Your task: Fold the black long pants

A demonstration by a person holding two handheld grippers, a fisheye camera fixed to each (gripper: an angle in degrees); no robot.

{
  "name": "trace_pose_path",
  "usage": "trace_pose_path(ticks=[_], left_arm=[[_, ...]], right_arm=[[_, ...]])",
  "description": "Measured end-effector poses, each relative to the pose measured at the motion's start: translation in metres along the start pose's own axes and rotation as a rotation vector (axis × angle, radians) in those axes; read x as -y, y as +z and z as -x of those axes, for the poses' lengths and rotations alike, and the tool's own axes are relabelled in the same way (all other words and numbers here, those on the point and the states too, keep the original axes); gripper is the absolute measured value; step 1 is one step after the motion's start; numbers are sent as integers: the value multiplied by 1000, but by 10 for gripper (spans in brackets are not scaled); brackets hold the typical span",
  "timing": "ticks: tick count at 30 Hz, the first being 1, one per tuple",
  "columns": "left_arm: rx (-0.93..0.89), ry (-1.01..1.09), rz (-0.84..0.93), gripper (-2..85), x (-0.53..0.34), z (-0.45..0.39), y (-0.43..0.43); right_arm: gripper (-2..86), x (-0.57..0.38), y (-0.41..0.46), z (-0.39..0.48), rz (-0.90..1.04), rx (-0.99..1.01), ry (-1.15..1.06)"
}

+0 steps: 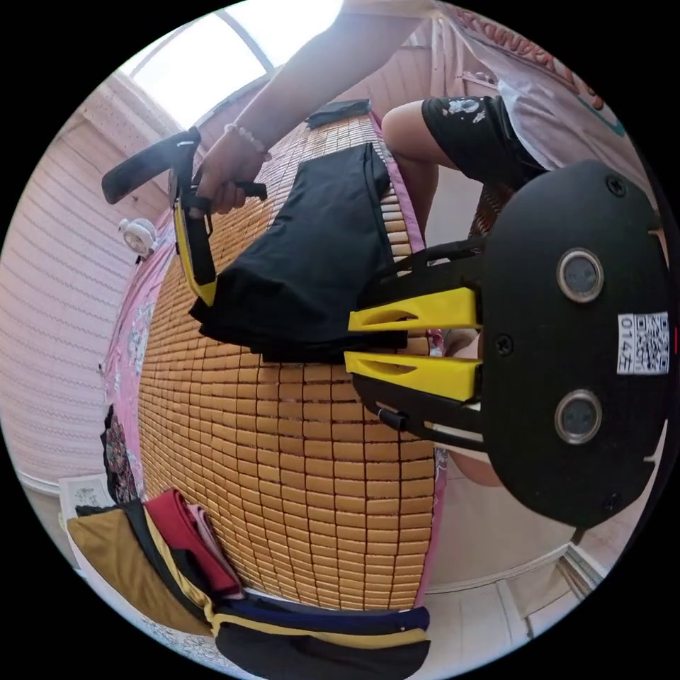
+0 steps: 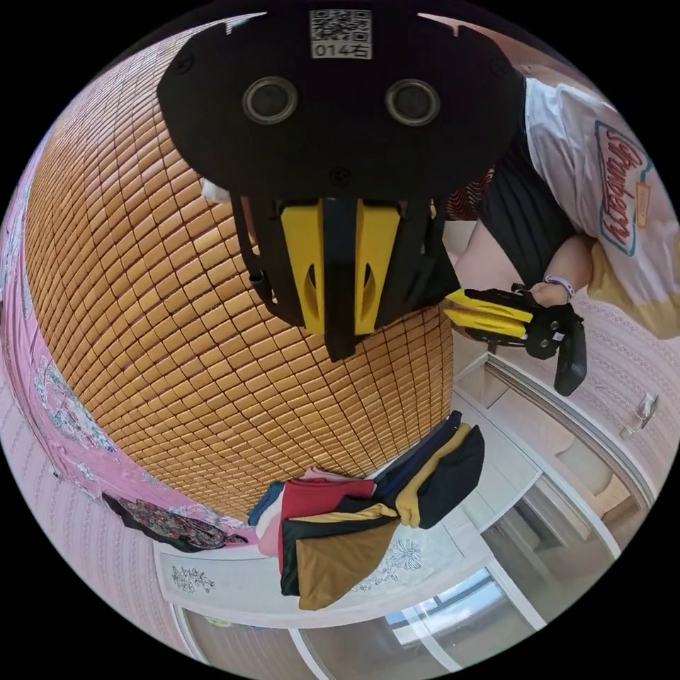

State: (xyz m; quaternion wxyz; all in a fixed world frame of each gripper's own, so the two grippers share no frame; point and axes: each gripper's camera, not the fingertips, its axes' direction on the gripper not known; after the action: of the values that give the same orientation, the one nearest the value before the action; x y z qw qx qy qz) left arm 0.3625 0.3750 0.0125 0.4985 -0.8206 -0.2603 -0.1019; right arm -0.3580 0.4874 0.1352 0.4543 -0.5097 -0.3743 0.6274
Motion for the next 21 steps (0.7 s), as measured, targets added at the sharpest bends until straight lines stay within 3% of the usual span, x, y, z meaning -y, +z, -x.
trace_pose_path(ticks=[2,6,10,13,18,21], left_arm=[[-29,-10,-77,47,-3,-4,-14],[40,74,-249,9,-9,-43,-40],[-136,290,-256,-8,-4,-114,-23],[-251,417,-144,-9,0,-170,9],[-254,534,40,-10,2,-239,66],[-244,583,112,-10,-2,-269,91]], right_arm=[[70,-2,5,0,49,-50,32],[49,-57,-35,7,-31,-221,82],[15,-160,-94,9,-97,-534,306],[3,-229,-109,15,-19,-459,427],[-1,-278,-73,36,103,-256,479],[-2,-265,-73,30,31,-230,449]])
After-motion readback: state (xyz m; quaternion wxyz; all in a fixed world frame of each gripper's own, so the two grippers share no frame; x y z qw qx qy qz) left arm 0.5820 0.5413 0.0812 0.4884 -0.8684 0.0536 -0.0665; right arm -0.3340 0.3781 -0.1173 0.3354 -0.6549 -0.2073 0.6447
